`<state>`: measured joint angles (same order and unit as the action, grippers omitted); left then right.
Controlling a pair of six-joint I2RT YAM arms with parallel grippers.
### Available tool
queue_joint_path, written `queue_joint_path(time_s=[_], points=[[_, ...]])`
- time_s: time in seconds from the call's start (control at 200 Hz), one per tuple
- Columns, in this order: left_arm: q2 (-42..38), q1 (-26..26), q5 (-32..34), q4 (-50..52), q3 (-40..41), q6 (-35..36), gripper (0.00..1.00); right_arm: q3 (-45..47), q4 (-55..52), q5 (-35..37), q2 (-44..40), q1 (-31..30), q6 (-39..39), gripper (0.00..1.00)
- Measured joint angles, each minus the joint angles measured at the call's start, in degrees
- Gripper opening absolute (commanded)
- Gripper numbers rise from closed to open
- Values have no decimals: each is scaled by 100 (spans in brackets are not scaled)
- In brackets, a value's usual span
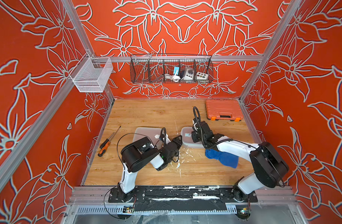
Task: Wipe the insides of the lunch boxes
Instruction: Open the fastener of the lunch box.
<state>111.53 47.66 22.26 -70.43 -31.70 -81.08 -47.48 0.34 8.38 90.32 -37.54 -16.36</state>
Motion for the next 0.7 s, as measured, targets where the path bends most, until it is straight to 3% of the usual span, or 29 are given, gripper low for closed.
queue_joint_path(time_s=[0.18,0.701], points=[[20,0,-4,-28,20,26,0,-2,-9,4,9,-13,20,43],[-492,-42,120,1423,-398,503,0,-85,-7,249,96,-87,37,43]])
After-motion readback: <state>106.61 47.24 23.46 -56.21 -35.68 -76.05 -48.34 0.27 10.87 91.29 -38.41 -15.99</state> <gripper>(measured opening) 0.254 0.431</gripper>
